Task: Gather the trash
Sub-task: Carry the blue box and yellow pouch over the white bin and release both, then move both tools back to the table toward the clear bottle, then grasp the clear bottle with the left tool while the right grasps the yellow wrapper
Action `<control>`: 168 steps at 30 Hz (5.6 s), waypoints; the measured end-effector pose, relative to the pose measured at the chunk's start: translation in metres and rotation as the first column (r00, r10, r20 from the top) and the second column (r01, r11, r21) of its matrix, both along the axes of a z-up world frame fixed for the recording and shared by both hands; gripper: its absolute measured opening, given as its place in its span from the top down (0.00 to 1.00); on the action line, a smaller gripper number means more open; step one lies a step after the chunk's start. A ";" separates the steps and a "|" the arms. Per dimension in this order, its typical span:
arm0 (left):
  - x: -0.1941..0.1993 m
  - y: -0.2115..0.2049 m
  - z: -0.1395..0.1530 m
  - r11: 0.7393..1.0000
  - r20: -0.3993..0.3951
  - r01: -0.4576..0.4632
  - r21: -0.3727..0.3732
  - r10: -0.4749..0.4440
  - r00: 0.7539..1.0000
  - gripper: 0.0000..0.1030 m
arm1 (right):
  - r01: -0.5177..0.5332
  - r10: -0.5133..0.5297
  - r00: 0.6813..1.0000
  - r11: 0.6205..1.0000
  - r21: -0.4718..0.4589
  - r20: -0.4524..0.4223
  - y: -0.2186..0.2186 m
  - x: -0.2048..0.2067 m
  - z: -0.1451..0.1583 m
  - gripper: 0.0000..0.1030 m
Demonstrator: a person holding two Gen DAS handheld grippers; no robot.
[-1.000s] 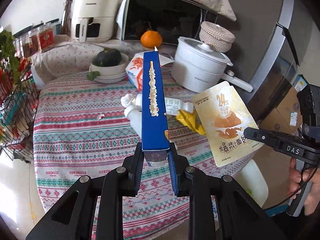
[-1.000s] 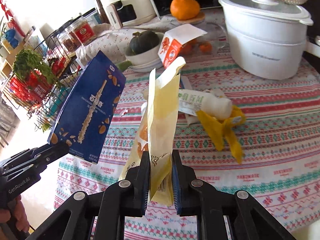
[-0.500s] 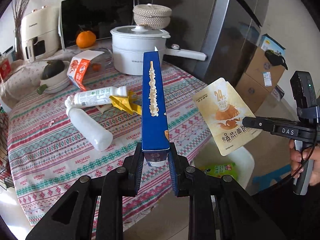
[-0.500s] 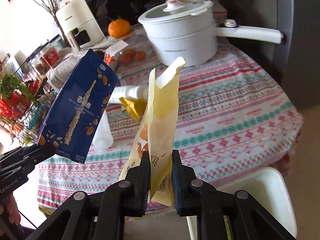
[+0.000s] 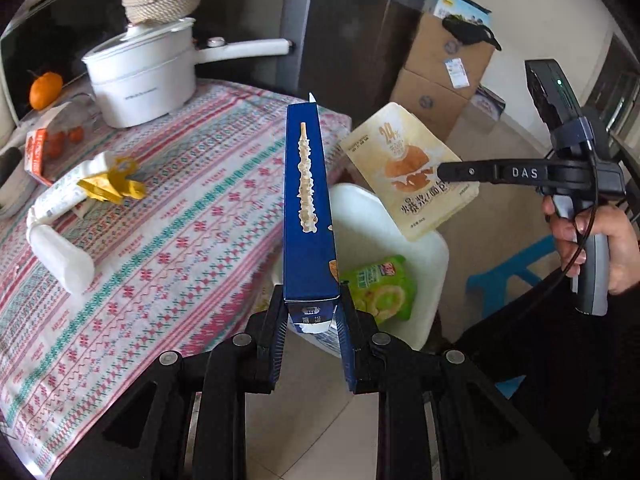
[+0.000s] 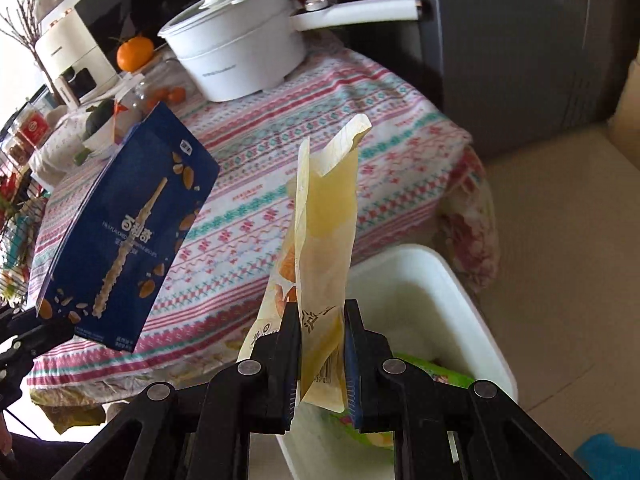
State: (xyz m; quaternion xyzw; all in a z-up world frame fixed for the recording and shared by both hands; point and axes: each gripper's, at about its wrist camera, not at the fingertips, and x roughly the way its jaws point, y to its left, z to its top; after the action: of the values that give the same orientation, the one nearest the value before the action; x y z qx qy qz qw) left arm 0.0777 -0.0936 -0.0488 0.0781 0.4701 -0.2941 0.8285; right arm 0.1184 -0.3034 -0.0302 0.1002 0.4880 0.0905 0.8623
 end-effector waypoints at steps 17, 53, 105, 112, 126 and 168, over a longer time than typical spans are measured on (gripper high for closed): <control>0.024 -0.077 -0.074 0.983 -0.120 0.099 0.156 -0.081 0.989 0.75 | 0.116 -0.122 0.987 0.991 -0.071 -0.101 -0.055 -0.027 -0.030 0.83; 0.038 -0.008 -0.035 0.982 0.001 -0.099 0.163 0.100 0.995 0.34 | 0.099 -0.130 0.961 0.986 -0.137 -0.242 -0.032 -0.002 -0.067 0.52; 0.217 0.219 -0.076 0.644 -0.161 -0.756 0.115 0.763 0.626 0.46 | -0.126 0.108 0.982 0.985 -0.115 -0.154 0.160 0.146 -0.023 0.21; 0.189 0.223 -0.063 0.690 -0.154 -0.710 0.142 0.724 0.673 0.49 | -0.134 0.112 0.979 0.983 -0.125 -0.168 0.172 0.149 -0.031 0.21; 0.156 0.262 -0.071 0.711 -0.220 -0.681 0.173 0.702 0.677 0.49 | -0.136 0.118 0.978 0.986 -0.099 -0.173 0.200 0.149 -0.043 0.21; 0.107 0.229 0.001 0.790 -0.133 -0.611 -0.050 0.601 0.788 0.54 | -0.241 0.242 0.968 0.970 0.030 -0.067 0.228 0.161 -0.047 0.90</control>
State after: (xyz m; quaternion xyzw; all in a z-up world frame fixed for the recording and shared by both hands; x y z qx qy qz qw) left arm 0.1844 0.1352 -0.0483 -0.1306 0.5016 -0.0375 0.8544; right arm 0.2791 -0.0756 -0.0769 0.0524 0.5256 0.1964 0.8261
